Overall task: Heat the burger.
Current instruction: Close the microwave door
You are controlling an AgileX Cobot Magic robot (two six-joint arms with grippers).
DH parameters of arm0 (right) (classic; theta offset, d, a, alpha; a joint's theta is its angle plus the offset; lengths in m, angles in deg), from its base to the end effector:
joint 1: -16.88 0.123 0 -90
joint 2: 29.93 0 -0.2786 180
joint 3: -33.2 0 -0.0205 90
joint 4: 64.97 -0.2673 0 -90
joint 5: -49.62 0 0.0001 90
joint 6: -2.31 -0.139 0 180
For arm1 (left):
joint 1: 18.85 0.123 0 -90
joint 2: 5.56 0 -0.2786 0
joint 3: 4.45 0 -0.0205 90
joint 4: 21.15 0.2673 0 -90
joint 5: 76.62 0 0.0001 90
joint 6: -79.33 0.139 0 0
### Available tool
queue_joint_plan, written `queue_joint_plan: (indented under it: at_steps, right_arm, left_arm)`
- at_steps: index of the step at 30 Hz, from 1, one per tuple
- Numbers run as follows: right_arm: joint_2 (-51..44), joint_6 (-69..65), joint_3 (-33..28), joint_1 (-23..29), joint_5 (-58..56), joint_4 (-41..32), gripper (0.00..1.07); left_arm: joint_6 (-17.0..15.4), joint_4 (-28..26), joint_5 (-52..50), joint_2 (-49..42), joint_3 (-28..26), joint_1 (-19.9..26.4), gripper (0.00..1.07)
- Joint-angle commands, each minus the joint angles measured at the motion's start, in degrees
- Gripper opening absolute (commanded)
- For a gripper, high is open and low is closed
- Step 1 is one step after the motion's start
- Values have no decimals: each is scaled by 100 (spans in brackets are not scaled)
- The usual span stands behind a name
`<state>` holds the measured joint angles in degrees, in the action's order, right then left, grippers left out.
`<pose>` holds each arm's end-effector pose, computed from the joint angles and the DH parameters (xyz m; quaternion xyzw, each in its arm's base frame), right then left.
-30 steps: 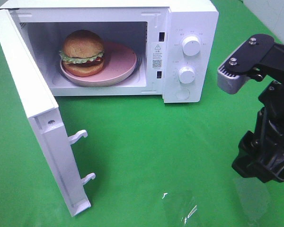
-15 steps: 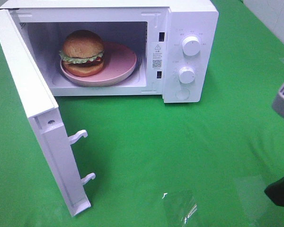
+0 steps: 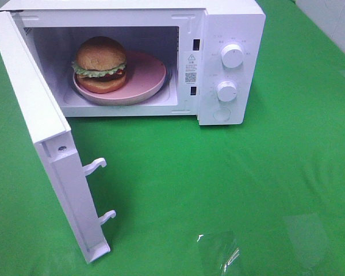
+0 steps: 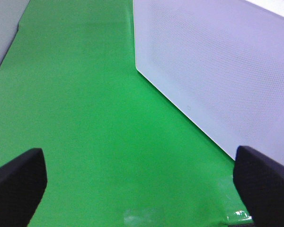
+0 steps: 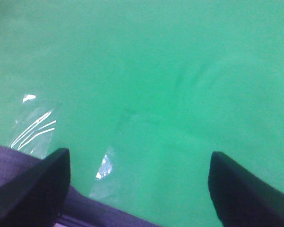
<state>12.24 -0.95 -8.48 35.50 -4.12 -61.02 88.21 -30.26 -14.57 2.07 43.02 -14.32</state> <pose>0.1453 0.0408 0.2566 -0.1334 0.9222 0.0359 0.3612 0.0555 -0.0151 0.2675 0.0371 0.8498 -0.0180 0.5254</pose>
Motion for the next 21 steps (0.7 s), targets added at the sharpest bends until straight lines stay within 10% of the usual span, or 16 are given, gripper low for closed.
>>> queue_joint_plan:
  at_steps: [1, 21]
  right_arm:
    - [-699, -74, -17, -453, -143, -17, 76]
    - [-3300, -97, -716, -1335, -132, -17, 76]
  left_arm:
    - [-6, -34, -80, -92, 0, -34, 100]
    - [-6, -34, -80, -92, 0, -34, 100]
